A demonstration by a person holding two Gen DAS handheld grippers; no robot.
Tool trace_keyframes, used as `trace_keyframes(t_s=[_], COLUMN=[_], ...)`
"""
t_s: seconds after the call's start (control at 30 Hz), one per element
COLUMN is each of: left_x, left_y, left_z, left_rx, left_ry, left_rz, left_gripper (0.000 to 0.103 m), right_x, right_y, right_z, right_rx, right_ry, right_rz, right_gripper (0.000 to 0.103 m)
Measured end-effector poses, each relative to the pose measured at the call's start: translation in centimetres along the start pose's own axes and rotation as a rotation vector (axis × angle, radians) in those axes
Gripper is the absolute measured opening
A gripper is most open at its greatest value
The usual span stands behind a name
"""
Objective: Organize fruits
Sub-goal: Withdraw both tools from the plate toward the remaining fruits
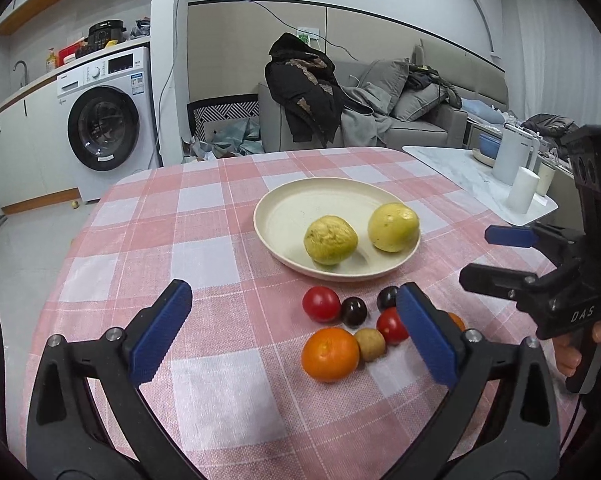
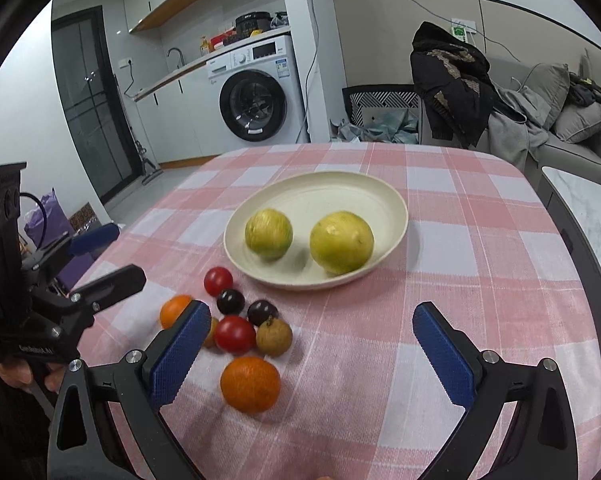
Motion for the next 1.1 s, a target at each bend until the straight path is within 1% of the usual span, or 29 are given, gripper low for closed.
trace_keyframes(t_s=[0.1,0.27,0.37,0.53,0.67,0.8,0.87,0.9,0.97,1.03,1.1], left_x=[0.3,0.6,0.8,1.2,1.5,1.5,1.4,1.3,1.2,1.0,0.9], left_y=[-0.5,-0.8,-0.5,0.1,1.0,1.6,1.8,1.9,2.0,2.0,2.1], left_z=[-0.6,-1.7,-2.1,-2.6,-3.2,-3.6,-3.7,-3.8,-3.9,-3.9,-4.0], left_rx=[-0.011,-0.038,-0.057,-0.079,-0.121,-0.150,-0.158,-0.162,-0.167,-0.168,-0.171], left_ry=[0.013,-0.002,-0.005,0.024,0.049,0.036,0.031,0.028,0.024,0.016,0.008], left_rz=[-0.002,-0.024,-0.028,-0.023,-0.020,-0.029,-0.029,-0.031,-0.029,-0.029,-0.027], left_gripper=[0.102,0.102,0.102,0.102,0.101,0.101,0.101,0.101,0.101,0.101,0.101], right_x=[-0.4,-1.0,-1.6,-2.5,-3.0,-3.3,-3.7,-3.9,-4.2,-4.5,-4.7], right_y=[-0.2,-0.1,0.1,0.8,1.4,1.6,1.6,1.6,1.6,1.7,1.8], right_z=[-0.7,-1.7,-2.3,-3.3,-3.9,-4.3,-4.4,-4.5,-4.7,-4.9,-5.0], right_rx=[-0.024,-0.063,-0.083,-0.126,-0.158,-0.177,-0.180,-0.182,-0.190,-0.199,-0.204], right_ry=[-0.015,-0.044,-0.055,-0.095,-0.115,-0.122,-0.132,-0.139,-0.153,-0.163,-0.172], right_rz=[-0.009,-0.028,-0.004,0.005,0.012,0.029,0.041,0.047,0.056,0.068,0.074], right_gripper=[0.103,0.103,0.103,0.103,0.103,0.102,0.100,0.098,0.091,0.081,0.079])
Point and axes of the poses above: each gripper's, at about its wrist camera, not at the fingertips, and y roughly the way its jaws point, x to its right, z to its top, the point moved 5 cm from there along y, roughly the way its jaws point, and after that the axes turned 8 degrees about x, right-handed, at the moved point
